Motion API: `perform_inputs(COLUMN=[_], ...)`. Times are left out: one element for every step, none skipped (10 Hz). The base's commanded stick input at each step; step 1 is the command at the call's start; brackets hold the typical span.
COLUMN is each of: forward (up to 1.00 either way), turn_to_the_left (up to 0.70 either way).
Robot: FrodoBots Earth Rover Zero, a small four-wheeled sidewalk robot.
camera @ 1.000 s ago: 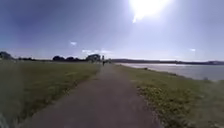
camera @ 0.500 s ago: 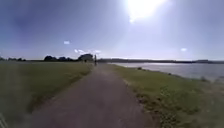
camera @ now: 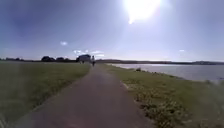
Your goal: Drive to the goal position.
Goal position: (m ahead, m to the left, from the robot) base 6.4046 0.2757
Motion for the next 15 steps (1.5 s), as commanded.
perform_inputs(forward=[0.70, 0.60, 0.50, 0.50, 0.50, 0.50, 0.50, 0.50, 0.50, 0.50, 0.50, 0.50, 0.50, 0.50, 0.50], turn_to_the_left=[0.00, 0.00, 0.04, 0.21, 0.15, 0.00, 0.00, 0.00, 0.00, 0.00, 0.00, 0.00, 0.00, 0.00, 0.05])
